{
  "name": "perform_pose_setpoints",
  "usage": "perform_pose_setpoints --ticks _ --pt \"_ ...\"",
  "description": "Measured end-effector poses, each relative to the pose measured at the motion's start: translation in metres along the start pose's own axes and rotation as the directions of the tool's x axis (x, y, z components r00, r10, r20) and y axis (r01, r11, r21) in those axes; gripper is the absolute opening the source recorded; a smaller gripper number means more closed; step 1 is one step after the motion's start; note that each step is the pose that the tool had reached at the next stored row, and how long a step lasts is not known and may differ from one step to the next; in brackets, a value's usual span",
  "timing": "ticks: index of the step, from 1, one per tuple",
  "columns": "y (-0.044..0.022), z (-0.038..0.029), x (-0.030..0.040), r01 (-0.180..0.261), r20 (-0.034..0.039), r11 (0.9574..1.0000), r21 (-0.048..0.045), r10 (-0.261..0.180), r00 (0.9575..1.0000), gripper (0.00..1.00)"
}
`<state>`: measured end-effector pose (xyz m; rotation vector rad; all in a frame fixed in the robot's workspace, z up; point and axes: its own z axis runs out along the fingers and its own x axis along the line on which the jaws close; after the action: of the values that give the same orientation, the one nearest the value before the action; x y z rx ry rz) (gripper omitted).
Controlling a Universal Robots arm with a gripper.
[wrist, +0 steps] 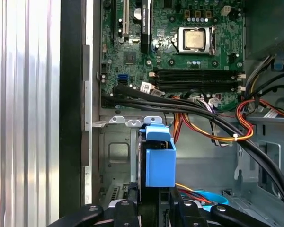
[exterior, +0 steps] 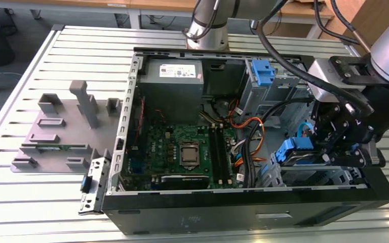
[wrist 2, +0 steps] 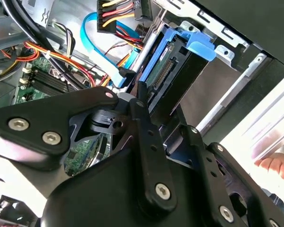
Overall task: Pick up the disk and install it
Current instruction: 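Insert the disk into the insertion slot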
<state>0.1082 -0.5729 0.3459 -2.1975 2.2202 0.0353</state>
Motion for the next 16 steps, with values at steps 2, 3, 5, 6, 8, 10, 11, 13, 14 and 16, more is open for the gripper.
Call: perform_pose_setpoints --ticks 2,3,5,6,8,10,11,13,14,16 --pt "0.0000 0.0002 0.0000 0.000 -0.0006 1.0000 0.0000 0.000 1.0000 0.35" --pt "0.0000 0.0002 0.0000 0.000 -0.0007 1.0000 0.0000 0.000 1.0000 0.35" --pt "0.0000 0.0002 0.0000 0.000 -0.0009 1.0000 0.0000 0.000 1.0000 0.35" --pt "0.0000 0.0002 0.0000 0.000 -0.0009 1.0000 0.0000 0.000 1.0000 0.35" --pt "0.0000 0.0001 0.0000 0.000 -0.0013 1.0000 0.0000 0.000 1.0000 0.36" --pt "0.0000 0.0002 0.0000 0.000 -0.0013 1.0000 0.0000 0.000 1.0000 0.42" --pt "0.0000 0.0002 0.0000 0.000 -0.0014 1.0000 0.0000 0.000 1.0000 0.42" --pt "0.0000 0.0001 0.0000 0.000 -0.0016 1.0000 0.0000 0.000 1.0000 0.42" --pt "0.0000 0.0002 0.0000 0.000 -0.0016 1.0000 0.0000 0.000 1.0000 0.42" --pt "0.0004 0.0009 0.0000 0.000 -0.0014 1.0000 0.0025 0.000 1.0000 0.42"
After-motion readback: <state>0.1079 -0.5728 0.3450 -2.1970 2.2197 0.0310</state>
